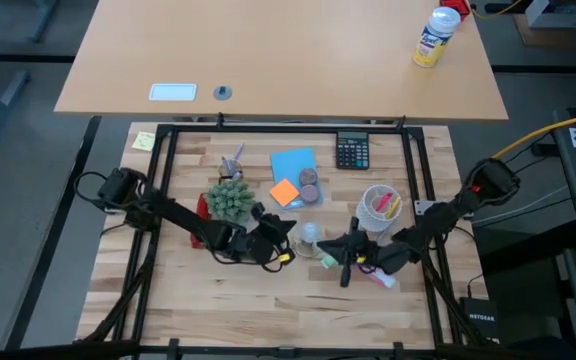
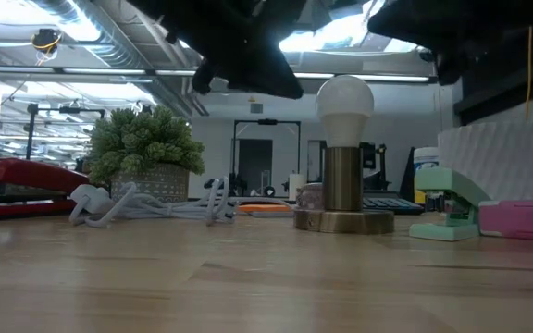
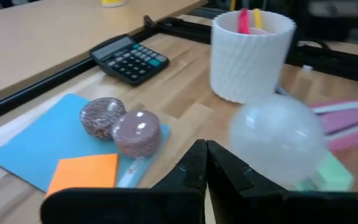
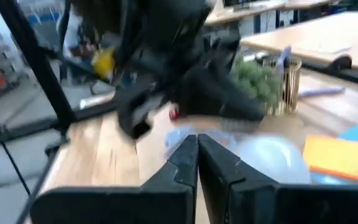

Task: Screw lightbulb
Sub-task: Remove the white lightbulb from the lamp socket

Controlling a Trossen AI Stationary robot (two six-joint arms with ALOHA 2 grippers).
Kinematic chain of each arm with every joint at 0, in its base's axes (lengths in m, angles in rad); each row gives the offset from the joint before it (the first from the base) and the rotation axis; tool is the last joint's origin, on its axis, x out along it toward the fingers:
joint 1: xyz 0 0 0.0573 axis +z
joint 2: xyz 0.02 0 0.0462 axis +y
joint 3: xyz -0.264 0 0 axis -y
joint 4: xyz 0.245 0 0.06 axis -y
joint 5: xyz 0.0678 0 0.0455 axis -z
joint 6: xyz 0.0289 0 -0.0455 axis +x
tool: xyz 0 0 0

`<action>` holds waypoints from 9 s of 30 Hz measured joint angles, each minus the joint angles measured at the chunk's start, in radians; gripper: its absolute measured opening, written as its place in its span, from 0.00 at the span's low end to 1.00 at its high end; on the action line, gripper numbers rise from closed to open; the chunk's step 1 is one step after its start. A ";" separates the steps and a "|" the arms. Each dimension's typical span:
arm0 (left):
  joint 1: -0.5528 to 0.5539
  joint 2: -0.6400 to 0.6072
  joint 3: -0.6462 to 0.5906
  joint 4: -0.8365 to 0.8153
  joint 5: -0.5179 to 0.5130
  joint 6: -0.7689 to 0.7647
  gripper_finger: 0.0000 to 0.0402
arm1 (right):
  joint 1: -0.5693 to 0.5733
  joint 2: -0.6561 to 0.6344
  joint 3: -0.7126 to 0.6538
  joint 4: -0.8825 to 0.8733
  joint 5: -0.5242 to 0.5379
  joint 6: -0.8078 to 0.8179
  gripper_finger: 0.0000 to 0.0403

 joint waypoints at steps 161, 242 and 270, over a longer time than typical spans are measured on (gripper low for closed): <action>-0.002 0.036 0.000 0.082 0.142 -0.053 0.00 | -0.103 0.145 -0.005 -0.062 0.273 0.153 0.04; -0.097 0.016 0.000 0.053 -0.298 -0.153 0.00 | -0.020 -0.065 -0.001 -0.100 0.042 0.074 0.04; 0.145 0.016 0.000 0.035 0.219 0.118 0.00 | -0.147 0.111 -0.002 -0.153 0.135 0.081 0.04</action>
